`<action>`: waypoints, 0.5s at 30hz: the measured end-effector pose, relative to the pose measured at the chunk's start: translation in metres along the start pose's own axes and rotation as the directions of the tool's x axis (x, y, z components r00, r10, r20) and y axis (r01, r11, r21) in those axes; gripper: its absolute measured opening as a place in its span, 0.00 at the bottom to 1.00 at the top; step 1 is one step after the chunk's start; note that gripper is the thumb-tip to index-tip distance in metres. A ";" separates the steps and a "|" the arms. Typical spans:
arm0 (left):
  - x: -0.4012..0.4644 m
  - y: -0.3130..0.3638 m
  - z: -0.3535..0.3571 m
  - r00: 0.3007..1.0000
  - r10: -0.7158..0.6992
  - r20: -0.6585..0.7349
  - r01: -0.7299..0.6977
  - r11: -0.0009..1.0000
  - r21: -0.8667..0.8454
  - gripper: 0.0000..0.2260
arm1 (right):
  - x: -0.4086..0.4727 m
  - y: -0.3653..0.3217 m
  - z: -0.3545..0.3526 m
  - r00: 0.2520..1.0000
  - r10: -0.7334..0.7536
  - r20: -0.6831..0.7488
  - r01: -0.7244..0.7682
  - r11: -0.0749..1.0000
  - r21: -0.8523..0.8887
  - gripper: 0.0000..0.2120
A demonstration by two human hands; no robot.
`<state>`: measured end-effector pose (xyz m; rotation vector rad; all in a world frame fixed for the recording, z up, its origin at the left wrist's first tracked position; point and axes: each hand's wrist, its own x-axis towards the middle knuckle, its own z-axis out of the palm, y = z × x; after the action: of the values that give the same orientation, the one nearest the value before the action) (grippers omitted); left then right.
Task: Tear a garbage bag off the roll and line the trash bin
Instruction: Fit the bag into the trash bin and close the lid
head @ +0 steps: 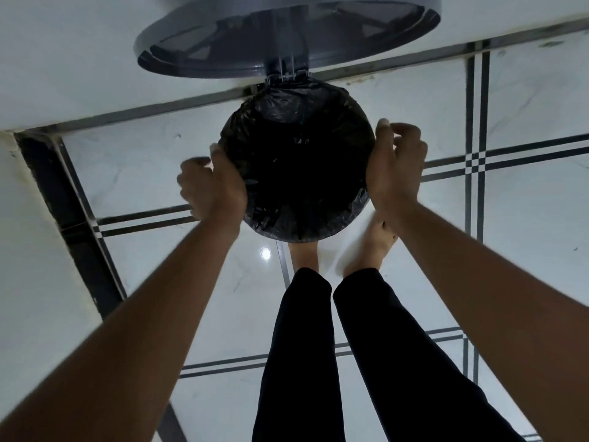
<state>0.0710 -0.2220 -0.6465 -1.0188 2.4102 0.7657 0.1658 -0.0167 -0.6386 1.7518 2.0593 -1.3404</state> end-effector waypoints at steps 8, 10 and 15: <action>-0.045 -0.039 -0.013 0.687 -0.432 0.585 0.673 0.682 -0.286 0.32 | -0.009 0.062 0.006 0.789 0.579 0.206 -0.615 0.741 0.272 0.40; -0.041 -0.042 -0.008 0.654 -0.420 0.629 0.708 0.632 -0.315 0.34 | 0.040 0.136 0.029 0.792 0.552 0.262 -0.605 0.765 0.218 0.59; -0.029 -0.046 -0.002 0.628 -0.432 0.648 0.752 0.553 -0.359 0.36 | 0.035 0.105 0.031 0.732 0.618 0.287 -0.678 0.701 0.222 0.59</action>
<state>0.1240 -0.2347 -0.6434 -1.5588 1.1875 1.3489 0.2299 -0.0187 -0.7340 2.0813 0.9686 -1.5418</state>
